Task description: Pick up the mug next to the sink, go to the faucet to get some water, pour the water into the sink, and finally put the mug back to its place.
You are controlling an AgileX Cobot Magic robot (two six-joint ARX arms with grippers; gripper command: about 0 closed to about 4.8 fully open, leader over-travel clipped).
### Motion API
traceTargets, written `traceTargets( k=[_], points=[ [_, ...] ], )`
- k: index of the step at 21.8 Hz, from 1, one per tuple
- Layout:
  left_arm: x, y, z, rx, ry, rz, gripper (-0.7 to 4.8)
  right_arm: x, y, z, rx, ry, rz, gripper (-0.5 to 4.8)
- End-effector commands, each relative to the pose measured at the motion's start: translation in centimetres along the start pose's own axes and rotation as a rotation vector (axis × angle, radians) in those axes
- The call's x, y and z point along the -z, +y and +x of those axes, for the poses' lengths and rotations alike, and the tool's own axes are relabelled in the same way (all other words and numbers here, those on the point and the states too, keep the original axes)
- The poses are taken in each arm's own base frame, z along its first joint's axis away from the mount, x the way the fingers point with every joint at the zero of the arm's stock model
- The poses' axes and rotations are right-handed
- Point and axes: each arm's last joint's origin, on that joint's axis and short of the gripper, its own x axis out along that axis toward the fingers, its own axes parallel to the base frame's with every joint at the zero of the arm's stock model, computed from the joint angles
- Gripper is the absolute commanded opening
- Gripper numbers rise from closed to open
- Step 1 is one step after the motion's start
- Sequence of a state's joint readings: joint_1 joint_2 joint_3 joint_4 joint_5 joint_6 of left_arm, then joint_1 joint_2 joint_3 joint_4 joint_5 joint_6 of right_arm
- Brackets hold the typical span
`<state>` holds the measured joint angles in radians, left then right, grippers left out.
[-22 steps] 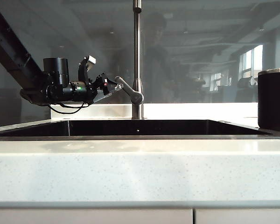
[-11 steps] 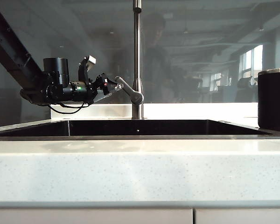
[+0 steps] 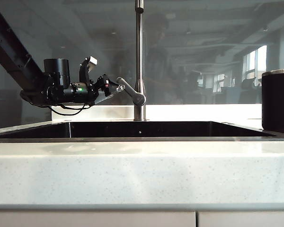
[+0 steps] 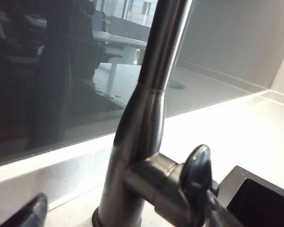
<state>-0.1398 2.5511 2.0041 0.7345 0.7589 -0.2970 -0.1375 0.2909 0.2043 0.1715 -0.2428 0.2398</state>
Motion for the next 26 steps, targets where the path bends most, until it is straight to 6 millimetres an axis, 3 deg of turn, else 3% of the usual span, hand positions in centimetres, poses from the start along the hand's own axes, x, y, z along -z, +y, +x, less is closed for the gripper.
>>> traceTargets(
  k=[1, 21, 26],
  points=[
    [-0.4, -0.1, 0.0, 0.004, -0.007, 0.005, 4.21, -0.9, 0.5, -0.9, -0.023, -0.084, -0.019, -0.08],
    [-0.4, -0.1, 0.0, 0.004, -0.007, 0.006, 4.21, -2.2, 1.5, -3.6, -0.073, -0.273, -0.076, -0.08],
    [-0.4, -0.1, 0.0, 0.003, -0.008, 0.006, 4.21, -0.6, 0.9, -3.1, -0.058, -0.344, -0.089, -0.08]
  ],
)
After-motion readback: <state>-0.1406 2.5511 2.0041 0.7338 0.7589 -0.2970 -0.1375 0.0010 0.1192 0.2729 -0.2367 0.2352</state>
